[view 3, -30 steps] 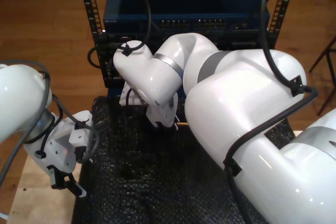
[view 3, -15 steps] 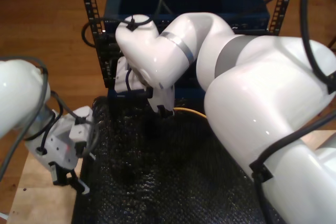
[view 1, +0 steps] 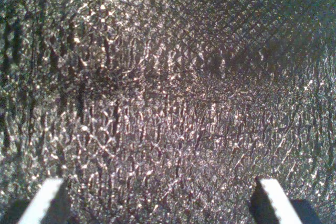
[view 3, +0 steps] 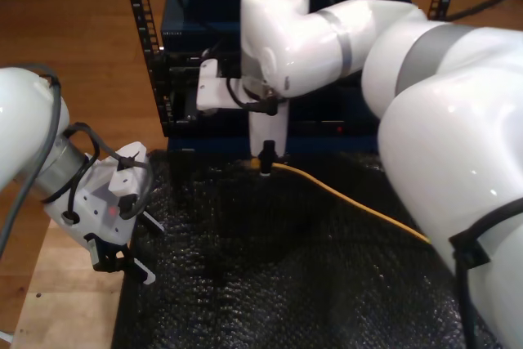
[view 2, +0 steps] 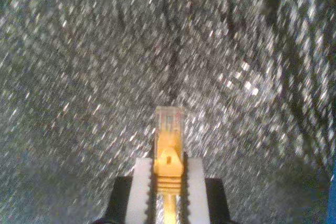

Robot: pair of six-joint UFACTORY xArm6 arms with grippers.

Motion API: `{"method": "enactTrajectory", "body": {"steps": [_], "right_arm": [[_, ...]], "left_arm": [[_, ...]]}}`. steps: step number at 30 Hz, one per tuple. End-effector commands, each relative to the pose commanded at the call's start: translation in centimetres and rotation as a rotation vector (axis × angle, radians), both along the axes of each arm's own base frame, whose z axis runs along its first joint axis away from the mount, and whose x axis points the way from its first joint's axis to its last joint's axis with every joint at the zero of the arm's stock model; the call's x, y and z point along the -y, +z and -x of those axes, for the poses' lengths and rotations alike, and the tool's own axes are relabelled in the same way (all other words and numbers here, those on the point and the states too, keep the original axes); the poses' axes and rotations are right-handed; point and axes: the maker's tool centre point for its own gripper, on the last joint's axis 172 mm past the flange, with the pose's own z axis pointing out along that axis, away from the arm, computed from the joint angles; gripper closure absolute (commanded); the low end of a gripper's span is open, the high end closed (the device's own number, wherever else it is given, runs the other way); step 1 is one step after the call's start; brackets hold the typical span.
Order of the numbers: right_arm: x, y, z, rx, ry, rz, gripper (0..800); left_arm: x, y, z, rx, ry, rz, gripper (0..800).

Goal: Grab the cable and plug it in

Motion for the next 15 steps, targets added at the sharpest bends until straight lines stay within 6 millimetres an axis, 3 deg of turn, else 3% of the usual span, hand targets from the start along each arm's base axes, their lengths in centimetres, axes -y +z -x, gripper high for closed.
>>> {"method": "enactTrajectory", "body": {"steps": [7, 15], "right_arm": [[2.0, 1.9, 1.3, -0.053, -0.035, -0.148, 794], [4.4, 2.5, 4.4, -0.071, -0.018, -0.178, 796]], "left_arm": [[2.5, 2.5, -1.9, 0.04, -0.001, 0.065, 0], [5.3, 2.8, -1.7, 0.042, -0.047, 0.09, 1]]}}
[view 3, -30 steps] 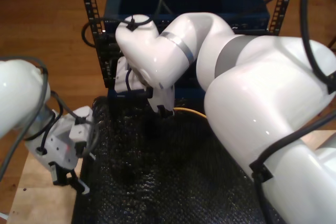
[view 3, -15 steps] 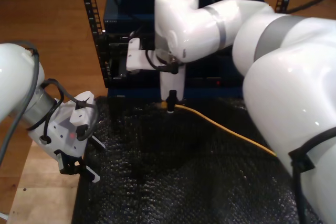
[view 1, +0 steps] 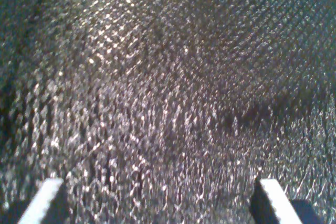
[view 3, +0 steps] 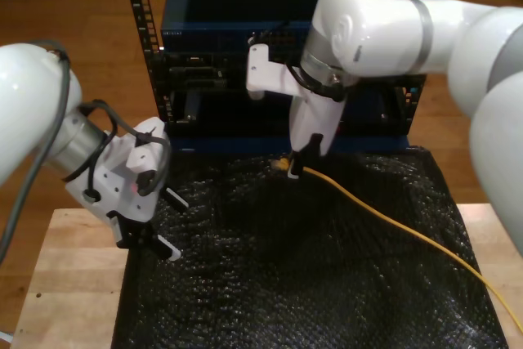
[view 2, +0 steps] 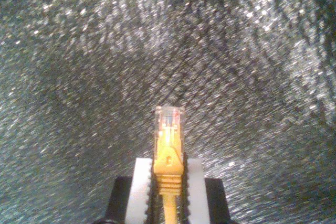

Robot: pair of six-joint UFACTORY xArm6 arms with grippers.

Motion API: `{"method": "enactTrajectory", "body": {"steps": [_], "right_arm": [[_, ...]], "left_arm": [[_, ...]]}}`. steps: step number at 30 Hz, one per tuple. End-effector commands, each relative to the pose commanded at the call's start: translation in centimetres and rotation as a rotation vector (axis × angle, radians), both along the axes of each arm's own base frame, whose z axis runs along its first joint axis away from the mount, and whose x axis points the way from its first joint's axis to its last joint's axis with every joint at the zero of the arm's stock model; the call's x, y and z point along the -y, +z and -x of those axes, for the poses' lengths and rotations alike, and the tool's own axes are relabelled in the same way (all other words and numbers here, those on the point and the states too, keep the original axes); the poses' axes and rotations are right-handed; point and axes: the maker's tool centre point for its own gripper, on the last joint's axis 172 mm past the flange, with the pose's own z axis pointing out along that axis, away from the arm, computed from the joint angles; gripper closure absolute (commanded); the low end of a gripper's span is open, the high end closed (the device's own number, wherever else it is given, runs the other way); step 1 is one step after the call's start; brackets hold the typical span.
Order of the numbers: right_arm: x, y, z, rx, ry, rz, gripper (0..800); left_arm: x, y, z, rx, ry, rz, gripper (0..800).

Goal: Grab the cable and plug it in

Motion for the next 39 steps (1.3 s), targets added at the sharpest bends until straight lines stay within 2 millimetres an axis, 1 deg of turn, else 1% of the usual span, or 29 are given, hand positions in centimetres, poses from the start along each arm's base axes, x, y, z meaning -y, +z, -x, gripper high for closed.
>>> {"method": "enactTrajectory", "body": {"steps": [2, 4, 6, 9, 11, 14, 15, 18, 20, 23, 26, 29, 33, 37, 39], "right_arm": [[0.7, 0.5, 0.7, 0.001, 0.004, -0.029, 794], [0.7, 1.3, 1.5, -0.001, -0.004, -0.077, 796], [0.9, 2.0, 2.5, -0.015, 0.0, -0.12, 796], [1.2, 2.6, 3.9, -0.045, 0.008, -0.143, 796], [1.0, 3.0, 4.5, -0.051, 0.009, -0.152, 794], [1.0, 3.7, 4.8, -0.041, 0.007, -0.163, 794], [1.1, 3.8, 4.9, -0.04, 0.007, -0.165, 794], [1.2, 4.2, 4.9, -0.033, 0.004, -0.169, 796], [1.1, 4.3, 5.0, -0.033, 0.002, -0.175, 794], [0.2, 4.9, 5.3, -0.037, 0.001, -0.215, 794], [-0.3, 5.8, 5.3, -0.035, 0.013, -0.272, 794], [0.3, 6.5, 5.3, -0.056, -0.018, -0.312, 796], [0.6, 6.6, 5.4, -0.061, -0.014, -0.323, 794], [0.5, 6.8, 5.5, -0.057, -0.01, -0.325, 794], [0.2, 7.2, 5.5, -0.053, -0.01, -0.338, 794]], "left_arm": [[1.1, 0.6, -0.4, 0.007, 0.011, 0.035, 1], [1.9, 1.5, -1.0, 0.02, 0.024, 0.066, 1], [3.3, 2.0, -1.2, 0.031, 0.008, 0.084, 1], [4.3, 2.1, -1.1, 0.037, -0.011, 0.086, 1], [5.1, 2.4, -1.0, 0.038, -0.017, 0.099, 1], [6.8, 3.2, -1.2, 0.045, -0.022, 0.135, 2], [7.2, 3.8, -1.6, 0.056, -0.021, 0.148, 2], [8.0, 5.5, -2.5, 0.077, -0.01, 0.184, 2], [8.4, 6.1, -2.9, 0.081, 0.0, 0.206, 6], [9.2, 7.3, -3.5, 0.09, 0.013, 0.247, 9], [9.5, 7.6, -3.2, 0.082, 0.009, 0.261, 20], [9.7, 7.8, -2.8, 0.069, -0.003, 0.271, 26], [10.2, 8.2, -2.0, 0.048, -0.022, 0.293, 28], [11.1, 9.4, -1.7, 0.032, -0.019, 0.347, 48], [11.5, 10.1, -1.5, 0.026, -0.02, 0.374, 52]]}}
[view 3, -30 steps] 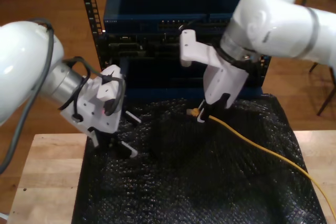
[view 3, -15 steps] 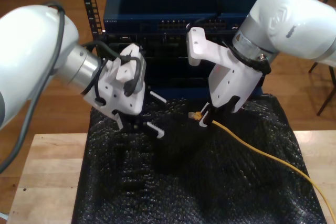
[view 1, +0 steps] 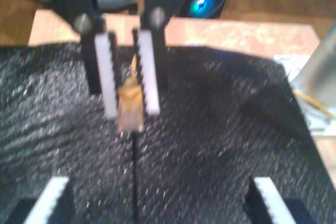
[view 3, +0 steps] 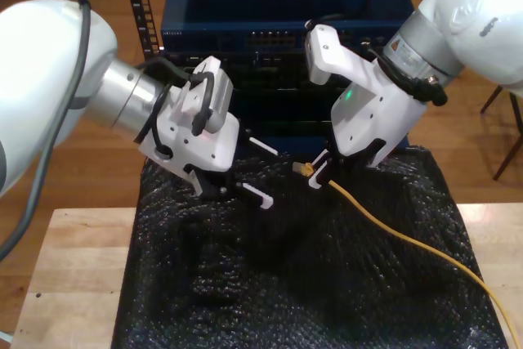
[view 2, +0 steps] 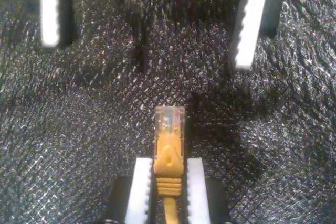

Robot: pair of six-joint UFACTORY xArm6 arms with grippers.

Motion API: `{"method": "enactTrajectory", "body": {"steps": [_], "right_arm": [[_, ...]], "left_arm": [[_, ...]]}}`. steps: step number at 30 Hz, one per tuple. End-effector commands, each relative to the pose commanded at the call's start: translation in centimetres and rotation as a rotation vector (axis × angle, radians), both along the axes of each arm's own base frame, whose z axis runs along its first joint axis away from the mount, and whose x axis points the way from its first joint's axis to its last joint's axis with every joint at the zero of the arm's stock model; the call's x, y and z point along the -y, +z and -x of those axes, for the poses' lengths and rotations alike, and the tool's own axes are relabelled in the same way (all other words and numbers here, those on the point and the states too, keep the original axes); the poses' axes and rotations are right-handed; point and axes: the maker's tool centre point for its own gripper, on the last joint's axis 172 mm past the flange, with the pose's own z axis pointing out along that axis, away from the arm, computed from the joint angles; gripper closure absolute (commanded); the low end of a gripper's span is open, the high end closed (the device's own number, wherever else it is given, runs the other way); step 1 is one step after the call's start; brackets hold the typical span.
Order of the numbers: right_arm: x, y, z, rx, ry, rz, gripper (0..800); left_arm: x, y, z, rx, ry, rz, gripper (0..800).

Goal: Grab the cable and plug it in

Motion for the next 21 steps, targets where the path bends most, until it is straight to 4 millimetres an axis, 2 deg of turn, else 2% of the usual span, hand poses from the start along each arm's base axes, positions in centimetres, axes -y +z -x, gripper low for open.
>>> {"method": "enactTrajectory", "body": {"steps": [21], "right_arm": [[-0.78, 0.6, 0.33, 0.003, 0.009, -0.022, 794]], "left_arm": [[0.74, 0.99, -0.04, 0.006, 0.0, 0.05, 222]]}}
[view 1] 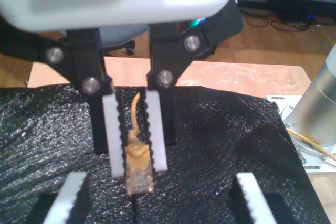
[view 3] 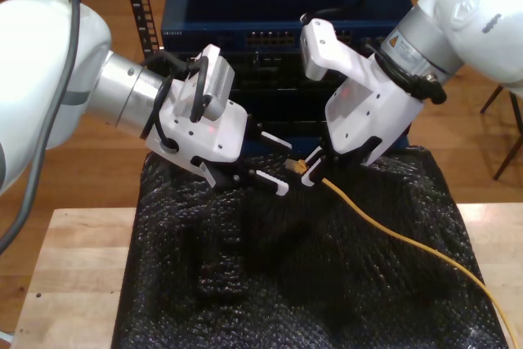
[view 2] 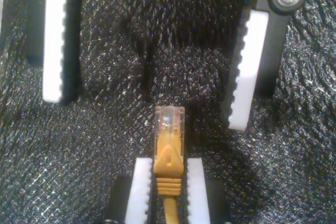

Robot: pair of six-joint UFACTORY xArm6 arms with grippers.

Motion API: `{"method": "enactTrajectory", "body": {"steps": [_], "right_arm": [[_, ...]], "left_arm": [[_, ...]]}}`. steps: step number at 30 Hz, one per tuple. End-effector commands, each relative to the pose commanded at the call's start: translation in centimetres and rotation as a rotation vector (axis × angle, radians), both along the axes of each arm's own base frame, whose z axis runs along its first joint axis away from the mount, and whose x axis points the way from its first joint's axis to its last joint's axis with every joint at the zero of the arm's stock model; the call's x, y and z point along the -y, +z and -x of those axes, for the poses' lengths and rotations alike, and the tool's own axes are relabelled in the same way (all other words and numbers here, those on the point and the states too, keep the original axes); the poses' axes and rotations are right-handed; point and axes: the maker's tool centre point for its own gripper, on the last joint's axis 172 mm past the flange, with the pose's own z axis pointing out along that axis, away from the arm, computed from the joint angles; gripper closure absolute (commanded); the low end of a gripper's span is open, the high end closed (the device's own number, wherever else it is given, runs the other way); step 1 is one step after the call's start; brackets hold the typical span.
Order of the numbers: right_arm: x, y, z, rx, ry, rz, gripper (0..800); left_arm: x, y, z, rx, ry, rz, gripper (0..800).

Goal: Grab the cable and plug it in

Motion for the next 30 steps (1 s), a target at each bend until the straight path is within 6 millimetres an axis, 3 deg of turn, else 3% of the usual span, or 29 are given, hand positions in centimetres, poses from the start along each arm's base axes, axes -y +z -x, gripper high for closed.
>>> {"method": "enactTrajectory", "body": {"steps": [10, 30], "right_arm": [[-0.37, 0.16, 0.73, -0.025, 0.011, -0.015, 794], [-0.52, 0.25, 0.73, -0.023, 0.011, -0.017, 793]], "left_arm": [[-0.1, -0.04, -0.09, 0.007, 0.001, 0.002, 422], [-0.13, -0.16, 0.06, 0.002, 0.002, 0.004, 533]]}}
